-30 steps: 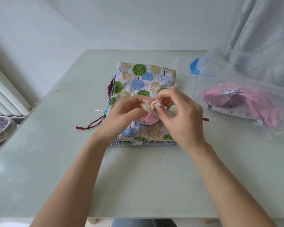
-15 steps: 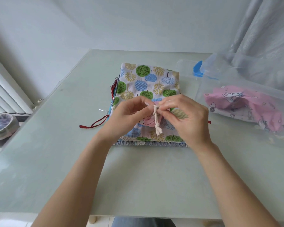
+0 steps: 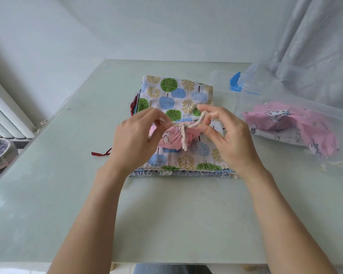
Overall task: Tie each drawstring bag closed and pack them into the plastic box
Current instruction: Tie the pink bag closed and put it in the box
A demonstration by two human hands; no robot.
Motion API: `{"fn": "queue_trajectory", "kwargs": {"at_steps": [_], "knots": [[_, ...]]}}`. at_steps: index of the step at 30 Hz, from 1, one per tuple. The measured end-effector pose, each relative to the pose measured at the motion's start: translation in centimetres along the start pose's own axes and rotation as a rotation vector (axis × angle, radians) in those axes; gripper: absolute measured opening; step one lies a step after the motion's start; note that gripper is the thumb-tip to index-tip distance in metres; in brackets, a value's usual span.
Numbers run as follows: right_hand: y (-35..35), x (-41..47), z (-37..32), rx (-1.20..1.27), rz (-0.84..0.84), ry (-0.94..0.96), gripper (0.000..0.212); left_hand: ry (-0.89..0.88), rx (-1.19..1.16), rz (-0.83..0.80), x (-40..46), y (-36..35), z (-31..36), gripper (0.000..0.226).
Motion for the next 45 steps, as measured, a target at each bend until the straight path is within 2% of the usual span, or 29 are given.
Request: {"fn": "queue_trajectory", "kwargs": {"at_steps": [3, 7, 10, 13, 17, 19, 21, 23, 25, 28, 31, 33, 35, 39, 41, 45], "knots": [[0.2, 0.0, -0.2, -0.007, -0.009, 0.013, 0.017, -0.05, 0.055, 0.08, -0.1, 0.6, -0.2, 0.015], [0.3, -0.2, -0.1, 0.129, -0.065, -0.069, 0.013, -0.03, 0.018, 0.032, -0.3, 0.3, -0.9, 0.02], [0.7, -0.7, 0.8, 0.263, -0.181, -0.207, 0.011, -0.025, -0.166, -0.142, -0.1, -0.6, -1.0, 0.022], [0.8, -1.2, 1.6, 0.289, -0.35, -0.303, 0.01, 0.057, -0.33, -0.33, 0.1, -1.0, -1.0, 0.038], [0.6, -1.2, -0.4, 0.436, -0.522, -0.242, 0.048, 0.202, -0.407, -0.303, 1.0, -0.3, -2.1, 0.04], [-0.2, -1.3, -1.3, 0.355, -0.663, -0.227, 0.063, 0.238, -0.307, -0.332, 2.0, -1.1, -3.1, 0.04], [-1.2, -1.4, -1.5, 0.205, -0.701, -0.213, 0.064, 0.25, -0.2, -0.455, 2.9, -2.5, -3.9, 0.045], [-2.0, -1.1, -1.3, 0.127, -0.643, -0.174, 0.05, 0.247, -0.139, -0.616, 3.4, -4.1, -4.6, 0.05], [-1.8, -0.8, -0.7, 0.116, -0.527, -0.198, 0.031, 0.23, -0.031, -0.703, 3.8, -5.2, -4.9, 0.048], [-0.8, -0.5, 1.1, 0.057, -0.29, -0.259, 0.018, 0.207, 0.092, -0.659, 4.1, -5.6, -4.5, 0.037], [0.2, -0.6, 2.4, 0.016, -0.111, -0.353, 0.019, 0.231, 0.103, -0.576, 4.3, -4.7, -2.9, 0.03], [1.2, -0.5, 2.3, 0.061, -0.036, -0.373, 0.016, 0.281, -0.007, -0.468, 4.2, -3.2, -1.8, 0.029], [3.3, 0.2, 1.2, 0.089, 0.033, -0.317, 0.013, 0.316, -0.225, -0.349, 4.7, -1.5, -0.7, 0.017], [9.5, 2.5, -1.0, 0.09, 0.139, -0.17, 0.023, 0.298, -0.652, -0.151, 8.4, 0.7, 2.7, 0.015], [13.3, 3.3, -0.8, 0.033, 0.18, -0.15, 0.028, 0.275, -0.777, -0.15, 11.5, 0.2, 5.1, 0.014], [19.6, 2.9, 1.9, -0.152, 0.229, -0.261, 0.032, 0.281, -0.88, -0.241, 17.0, -3.9, 9.4, 0.016]]}}
Point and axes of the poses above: each hand's wrist, its own x-axis towards the middle knuckle, its own y-axis out of the back of the hand, z = x × y, the point moved 4 cm from there along x, towards the middle knuckle, and after that the axes turned 12 degrees about -z, right-handed, at the moved point
